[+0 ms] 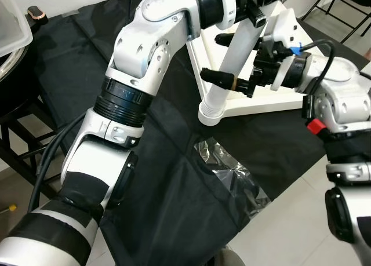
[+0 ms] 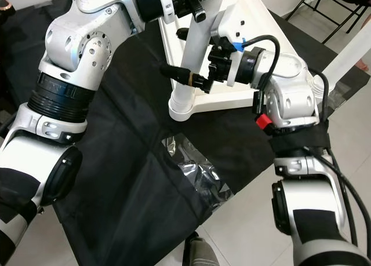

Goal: Building children table

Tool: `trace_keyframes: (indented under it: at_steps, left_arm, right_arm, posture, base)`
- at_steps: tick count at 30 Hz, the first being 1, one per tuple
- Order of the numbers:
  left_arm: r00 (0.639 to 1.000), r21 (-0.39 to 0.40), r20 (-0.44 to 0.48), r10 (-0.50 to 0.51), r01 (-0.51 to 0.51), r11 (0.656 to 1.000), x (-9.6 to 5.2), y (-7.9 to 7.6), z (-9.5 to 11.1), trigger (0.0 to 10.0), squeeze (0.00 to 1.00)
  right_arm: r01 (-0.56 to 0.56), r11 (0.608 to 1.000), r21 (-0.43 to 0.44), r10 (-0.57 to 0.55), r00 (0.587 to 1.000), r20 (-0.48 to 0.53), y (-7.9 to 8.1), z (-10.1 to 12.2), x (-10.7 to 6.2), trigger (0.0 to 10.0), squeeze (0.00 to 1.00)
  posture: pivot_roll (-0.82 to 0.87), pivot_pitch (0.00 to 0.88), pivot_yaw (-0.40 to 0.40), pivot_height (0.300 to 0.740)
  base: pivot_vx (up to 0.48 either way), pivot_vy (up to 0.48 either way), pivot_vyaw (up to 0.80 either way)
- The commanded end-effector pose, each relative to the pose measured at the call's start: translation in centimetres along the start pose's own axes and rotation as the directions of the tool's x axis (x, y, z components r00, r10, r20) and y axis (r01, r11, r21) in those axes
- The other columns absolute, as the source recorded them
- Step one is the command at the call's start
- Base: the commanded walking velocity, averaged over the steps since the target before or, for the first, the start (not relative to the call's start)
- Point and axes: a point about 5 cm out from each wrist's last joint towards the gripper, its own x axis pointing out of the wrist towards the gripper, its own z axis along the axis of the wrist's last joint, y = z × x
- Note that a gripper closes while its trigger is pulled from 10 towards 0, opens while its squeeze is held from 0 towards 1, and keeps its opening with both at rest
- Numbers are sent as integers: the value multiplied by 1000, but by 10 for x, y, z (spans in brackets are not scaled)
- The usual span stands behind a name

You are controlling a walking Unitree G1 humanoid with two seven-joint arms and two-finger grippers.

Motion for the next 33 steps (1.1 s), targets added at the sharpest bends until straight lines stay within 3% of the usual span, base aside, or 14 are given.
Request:
trace_keyframes:
  at_steps: [1,4,5,6,7,9,13,16,26,33]
  left_arm:
    - [997,16,-2,-76,77,997,3,-10,4,0,0]
    - [991,-6,38,-132,132,991,0,-14,10,0,0]
    - [985,-17,53,-164,165,986,-2,-16,12,0,0]
    - [985,-17,53,-164,165,986,-2,-16,12,0,0]
    - [976,-20,65,-206,208,978,-5,-18,15,0,0]
    - [976,-20,65,-206,208,978,-5,-18,15,0,0]
    - [932,-42,87,-352,357,933,-16,-32,18,0,0]
    - [913,-56,93,-396,402,914,-19,-37,17,0,0]
    - [883,-122,165,-440,461,879,-23,-44,20,0,0]
    - [890,-138,183,-418,445,885,-26,-40,19,0,0]
  right_arm:
    - [-51,998,-31,52,998,24,3,1,11,10000,0]
    - [-128,992,2,128,990,63,10,-3,21,10000,0]
    - [-174,985,20,172,983,71,14,-6,23,1725,0]
    - [-174,985,20,172,983,71,14,-6,23,1725,0]
    - [-231,972,34,228,970,83,18,-8,24,0,0]
    - [-231,972,34,228,970,83,18,-8,24,0,0]
    - [-336,941,41,329,937,118,17,-5,21,0,0]
    - [-358,933,34,350,925,146,14,-1,21,0,0]
    - [-449,893,-39,447,870,209,20,16,23,0,0]
    - [-470,880,-75,472,841,266,24,28,26,0,0]
  posture:
    - [65,304,-10,740]
    - [71,306,-7,740]
    - [76,308,-5,740]
    - [76,308,-5,740]
    - [86,311,-3,740]
    - [86,311,-3,740]
    - [94,316,-2,740]
    - [96,316,-3,740]
    - [91,298,-4,740]
    - [85,282,-8,740]
  base:
    - [0,0,0]
    - [0,0,0]
    - [0,0,0]
    - [0,0,0]
    - [0,0,0]
    - [0,0,0]
    - [0,0,0]
    - [0,0,0]
    - [0,0,0]
    - [0,0,0]
